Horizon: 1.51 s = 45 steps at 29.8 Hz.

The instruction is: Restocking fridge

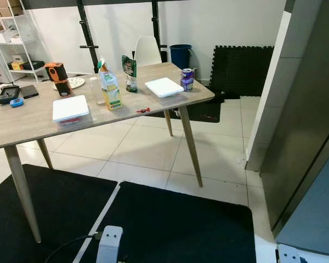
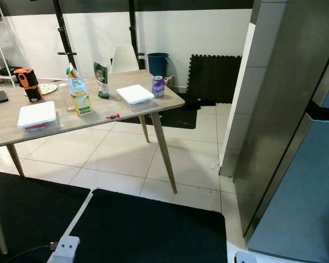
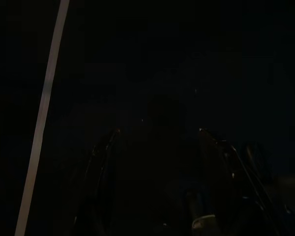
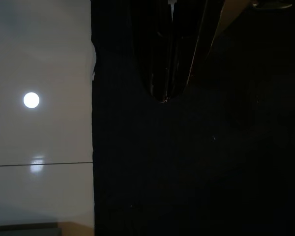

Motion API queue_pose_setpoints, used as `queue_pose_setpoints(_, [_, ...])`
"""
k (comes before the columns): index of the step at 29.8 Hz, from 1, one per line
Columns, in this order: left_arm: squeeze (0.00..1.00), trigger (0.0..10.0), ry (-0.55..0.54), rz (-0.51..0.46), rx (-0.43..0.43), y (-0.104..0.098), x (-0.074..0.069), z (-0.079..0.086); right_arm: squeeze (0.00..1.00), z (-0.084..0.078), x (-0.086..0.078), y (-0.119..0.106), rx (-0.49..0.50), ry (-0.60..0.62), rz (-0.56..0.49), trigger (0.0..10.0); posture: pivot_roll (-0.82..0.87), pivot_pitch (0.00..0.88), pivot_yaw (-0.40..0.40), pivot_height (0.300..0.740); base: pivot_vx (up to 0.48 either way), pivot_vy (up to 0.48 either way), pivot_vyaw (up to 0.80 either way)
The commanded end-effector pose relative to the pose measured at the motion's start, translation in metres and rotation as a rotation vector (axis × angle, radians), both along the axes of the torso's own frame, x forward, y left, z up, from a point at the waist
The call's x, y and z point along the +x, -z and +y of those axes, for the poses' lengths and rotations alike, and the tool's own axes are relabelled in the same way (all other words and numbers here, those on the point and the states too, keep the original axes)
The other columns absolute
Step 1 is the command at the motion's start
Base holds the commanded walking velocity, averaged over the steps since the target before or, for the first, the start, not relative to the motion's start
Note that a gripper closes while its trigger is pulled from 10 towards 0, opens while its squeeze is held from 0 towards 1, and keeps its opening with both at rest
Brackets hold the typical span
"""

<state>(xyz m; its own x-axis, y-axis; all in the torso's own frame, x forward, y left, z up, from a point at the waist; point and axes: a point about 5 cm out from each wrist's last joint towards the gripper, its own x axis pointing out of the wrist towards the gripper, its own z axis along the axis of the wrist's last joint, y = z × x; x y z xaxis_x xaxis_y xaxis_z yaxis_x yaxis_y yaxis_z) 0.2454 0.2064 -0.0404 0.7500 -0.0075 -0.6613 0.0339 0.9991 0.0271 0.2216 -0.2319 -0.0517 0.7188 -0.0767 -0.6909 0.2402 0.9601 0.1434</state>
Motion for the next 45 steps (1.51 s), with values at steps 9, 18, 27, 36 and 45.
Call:
queue_pose_setpoints(9, [0.00,10.0,-0.018,0.002,-0.020,0.0021,-0.0032,-0.0026,0.00,-0.0013,-0.0066,0.0039,-0.002,0.001,0.017,10.0,-0.10,0.101,0.044,0.740,0.000,0.000,0.00])
queue_pose_setpoints(18, [0.00,10.0,-0.014,-0.007,-0.030,0.0009,-0.0020,-0.0049,0.00,-0.0009,-0.0069,0.0041,-0.002,0.000,0.016,10.0,-0.11,0.101,0.044,0.740,0.281,0.000,0.00])
queue_pose_setpoints(27, [0.00,10.0,-0.010,-0.008,-0.034,0.0007,-0.0023,-0.0061,0.00,-0.0026,-0.0067,0.0034,-0.006,0.001,0.014,10.0,-0.11,0.101,0.044,0.740,0.311,0.000,0.00])
queue_pose_setpoints(36, [0.00,10.0,-0.011,-0.006,-0.032,0.0006,-0.0028,-0.0057,0.00,-0.0031,-0.0065,0.0031,-0.007,0.001,0.012,10.0,-0.11,0.102,0.041,0.740,0.316,0.000,0.00])
queue_pose_setpoints(45, [0.00,10.0,-0.006,-0.003,-0.031,0.0009,-0.0036,-0.0058,0.00,-0.0028,-0.0066,0.0033,-0.008,0.004,0.011,10.0,-0.11,0.105,0.042,0.740,0.313,0.000,0.00])
